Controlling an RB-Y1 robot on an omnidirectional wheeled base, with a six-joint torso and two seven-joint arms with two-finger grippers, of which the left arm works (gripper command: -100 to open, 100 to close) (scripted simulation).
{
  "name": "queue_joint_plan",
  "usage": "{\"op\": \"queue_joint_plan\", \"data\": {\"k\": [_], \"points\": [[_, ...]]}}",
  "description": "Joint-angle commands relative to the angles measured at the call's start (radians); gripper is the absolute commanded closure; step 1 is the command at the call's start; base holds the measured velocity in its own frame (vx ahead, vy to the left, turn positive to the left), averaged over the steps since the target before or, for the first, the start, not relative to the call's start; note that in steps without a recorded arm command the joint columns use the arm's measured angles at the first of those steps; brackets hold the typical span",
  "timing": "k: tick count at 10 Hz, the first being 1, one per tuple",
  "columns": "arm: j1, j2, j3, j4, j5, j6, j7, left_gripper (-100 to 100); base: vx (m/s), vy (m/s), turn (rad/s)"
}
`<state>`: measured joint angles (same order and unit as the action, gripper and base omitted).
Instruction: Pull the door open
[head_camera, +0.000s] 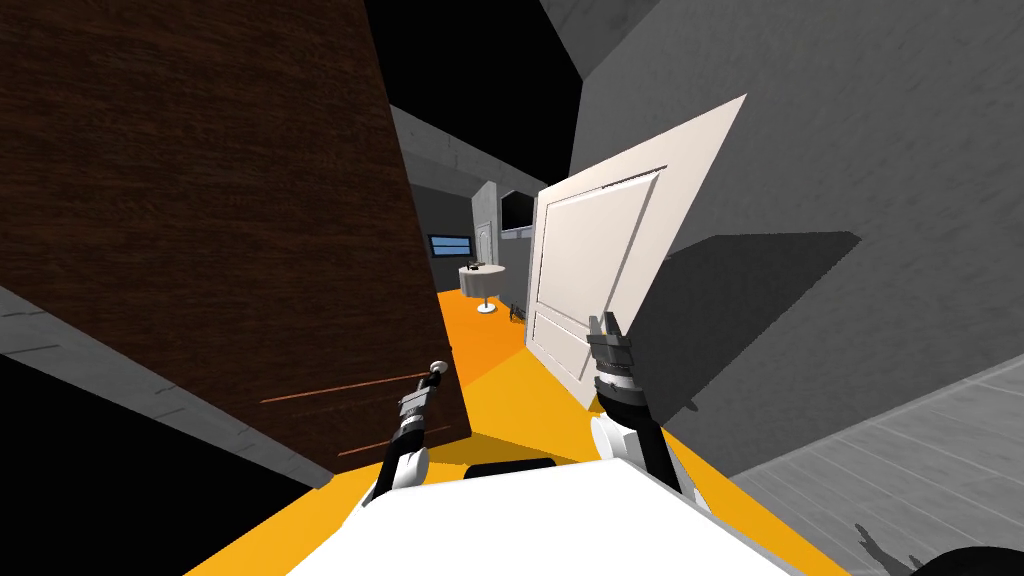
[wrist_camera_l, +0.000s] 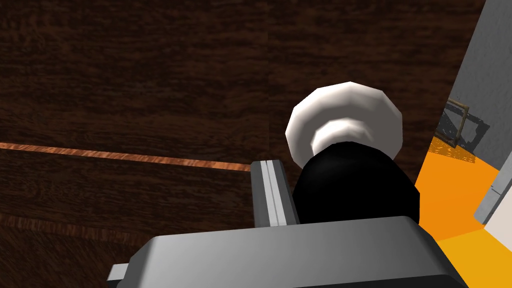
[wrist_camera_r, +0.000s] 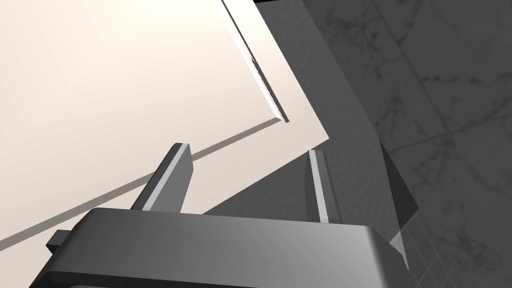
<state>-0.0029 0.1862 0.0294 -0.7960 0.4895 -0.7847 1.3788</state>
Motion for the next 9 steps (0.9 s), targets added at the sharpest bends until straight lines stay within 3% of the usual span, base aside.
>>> {"op": "queue_joint_plan", "data": {"k": [1,9], "points": [[-0.008,-0.026,-0.028,0.018,-0.012,-0.005,0.005,-100,-0.053,0.018,0.001],[-0.009,-0.025,-0.043,0.016,-0.017,0.000,0.015,-100,-0.038,0.009,-0.010]]}}
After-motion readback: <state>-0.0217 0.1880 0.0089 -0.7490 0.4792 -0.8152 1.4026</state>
